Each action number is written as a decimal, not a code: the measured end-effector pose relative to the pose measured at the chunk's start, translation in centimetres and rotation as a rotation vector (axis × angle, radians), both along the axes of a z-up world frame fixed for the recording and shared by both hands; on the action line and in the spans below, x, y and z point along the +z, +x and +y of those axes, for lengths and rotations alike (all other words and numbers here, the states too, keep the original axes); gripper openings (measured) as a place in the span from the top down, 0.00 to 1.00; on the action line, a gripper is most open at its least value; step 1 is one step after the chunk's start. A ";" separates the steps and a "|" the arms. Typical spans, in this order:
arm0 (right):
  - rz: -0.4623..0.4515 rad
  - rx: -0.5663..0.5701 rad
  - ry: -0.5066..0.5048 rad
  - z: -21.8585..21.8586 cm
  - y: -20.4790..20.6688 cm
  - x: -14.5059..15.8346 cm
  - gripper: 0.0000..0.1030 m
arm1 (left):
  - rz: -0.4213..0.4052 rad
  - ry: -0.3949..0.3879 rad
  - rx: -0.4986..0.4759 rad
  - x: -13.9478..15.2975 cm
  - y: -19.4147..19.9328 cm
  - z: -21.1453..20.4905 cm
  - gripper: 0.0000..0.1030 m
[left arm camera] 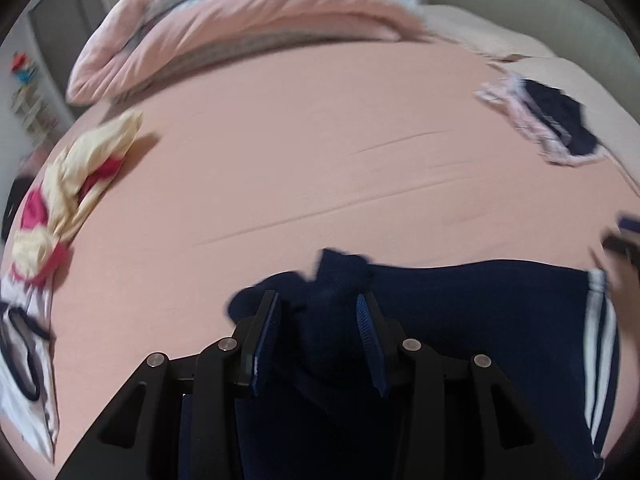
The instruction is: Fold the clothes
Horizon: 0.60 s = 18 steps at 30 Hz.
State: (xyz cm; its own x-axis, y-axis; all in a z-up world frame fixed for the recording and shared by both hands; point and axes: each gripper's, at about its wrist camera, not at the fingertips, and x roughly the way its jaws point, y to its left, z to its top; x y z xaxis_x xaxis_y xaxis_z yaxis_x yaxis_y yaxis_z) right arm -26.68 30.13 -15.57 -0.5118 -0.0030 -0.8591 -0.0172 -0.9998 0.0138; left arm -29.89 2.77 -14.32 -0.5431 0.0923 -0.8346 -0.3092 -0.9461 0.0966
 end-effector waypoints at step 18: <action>-0.012 0.063 -0.071 1.0 -0.2 0.7 0.34 | -0.004 0.090 0.063 -0.5 -1.7 -0.8 0.64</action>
State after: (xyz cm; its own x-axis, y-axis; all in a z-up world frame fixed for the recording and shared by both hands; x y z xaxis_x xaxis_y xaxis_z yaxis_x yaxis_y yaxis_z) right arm -26.92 31.12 -14.92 -0.4984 -0.0959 -0.8616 0.0454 -0.9954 0.0845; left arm -31.61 1.96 -14.83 -0.5472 0.1322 -0.8265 -0.2486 -0.9685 0.0097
